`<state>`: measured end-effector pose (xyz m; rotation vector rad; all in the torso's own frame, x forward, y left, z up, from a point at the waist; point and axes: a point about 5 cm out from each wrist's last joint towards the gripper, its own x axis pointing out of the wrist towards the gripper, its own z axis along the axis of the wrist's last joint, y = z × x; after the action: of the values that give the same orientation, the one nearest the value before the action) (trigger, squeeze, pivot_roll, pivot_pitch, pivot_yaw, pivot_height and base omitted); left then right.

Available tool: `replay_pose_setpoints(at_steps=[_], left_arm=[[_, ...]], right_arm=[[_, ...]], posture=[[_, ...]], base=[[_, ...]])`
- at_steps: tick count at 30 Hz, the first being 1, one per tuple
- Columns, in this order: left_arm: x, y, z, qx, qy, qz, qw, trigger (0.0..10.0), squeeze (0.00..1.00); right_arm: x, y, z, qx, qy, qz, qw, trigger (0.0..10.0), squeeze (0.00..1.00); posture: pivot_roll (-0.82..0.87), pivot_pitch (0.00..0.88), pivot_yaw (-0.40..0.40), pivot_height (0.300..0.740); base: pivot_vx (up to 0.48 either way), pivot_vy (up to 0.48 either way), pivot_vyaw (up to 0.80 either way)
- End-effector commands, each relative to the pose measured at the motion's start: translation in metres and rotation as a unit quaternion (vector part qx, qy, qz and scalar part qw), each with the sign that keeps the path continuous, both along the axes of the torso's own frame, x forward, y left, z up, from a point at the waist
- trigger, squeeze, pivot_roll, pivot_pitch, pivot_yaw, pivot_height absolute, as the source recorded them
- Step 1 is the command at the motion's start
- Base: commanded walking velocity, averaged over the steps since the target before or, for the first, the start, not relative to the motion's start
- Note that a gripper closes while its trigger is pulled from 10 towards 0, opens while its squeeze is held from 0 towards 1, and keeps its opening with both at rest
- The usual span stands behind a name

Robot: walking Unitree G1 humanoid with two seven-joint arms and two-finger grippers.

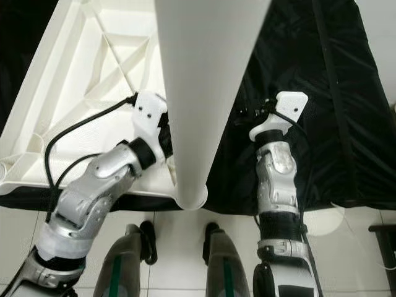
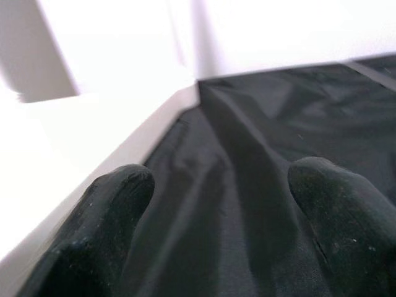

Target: Building children table

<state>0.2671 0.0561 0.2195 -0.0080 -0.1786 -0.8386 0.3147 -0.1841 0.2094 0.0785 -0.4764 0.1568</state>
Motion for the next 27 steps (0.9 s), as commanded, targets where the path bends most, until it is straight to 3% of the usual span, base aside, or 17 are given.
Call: replay_pose_setpoints(at_steps=[1, 8, 16, 18, 20, 27], left_arm=[[-0.003, 0.007, -0.002, 0.000, 0.001, -0.013, 1.000, 10.0, 0.00], [-0.002, 0.023, -0.002, -0.007, 0.005, 0.016, 1.000, 10.0, 0.00], [-0.011, 0.040, -0.009, 0.023, -0.019, 0.011, 0.999, 10.0, 0.00], [-0.012, 0.042, -0.008, 0.023, -0.022, 0.007, 0.999, 10.0, 0.00], [-0.020, 0.050, -0.010, 0.044, -0.031, -0.029, 0.998, 10.0, 0.00], [-0.032, 0.063, -0.015, 0.086, -0.041, -0.067, 0.993, 10.0, 0.00]], right_arm=[[-0.005, -0.004, 0.000, -0.001, 0.007, 0.008, 1.000, 10.0, 0.00], [-0.009, -0.004, 0.005, -0.009, 0.010, 0.028, 1.000, 10.0, 0.00], [-0.016, 0.003, 0.008, -0.032, 0.021, 0.092, 0.995, 10.0, 0.00], [-0.018, 0.003, 0.008, -0.039, 0.025, 0.104, 0.993, 10.0, 0.00], [-0.024, 0.002, 0.009, -0.050, 0.035, 0.129, 0.990, 10.0, 0.00], [-0.029, -0.006, 0.010, -0.062, 0.042, 0.126, 0.989, 10.0, 0.00]], posture=[[-0.02, 0.185, 0.047, 0.740], [-0.02, 0.184, 0.045, 0.740], [0.00, 0.178, 0.035, 0.740], [0.00, 0.179, 0.034, 0.740], [-0.01, 0.170, 0.031, 0.740], [-0.01, 0.165, 0.049, 0.740]], base=[[0.000, 0.000, 0.00], [0.000, 0.000, 0.00], [0.000, 0.000, 0.00], [0.000, 0.000, 0.00], [0.000, 0.000, 0.00], [0.000, 0.000, 0.00]])
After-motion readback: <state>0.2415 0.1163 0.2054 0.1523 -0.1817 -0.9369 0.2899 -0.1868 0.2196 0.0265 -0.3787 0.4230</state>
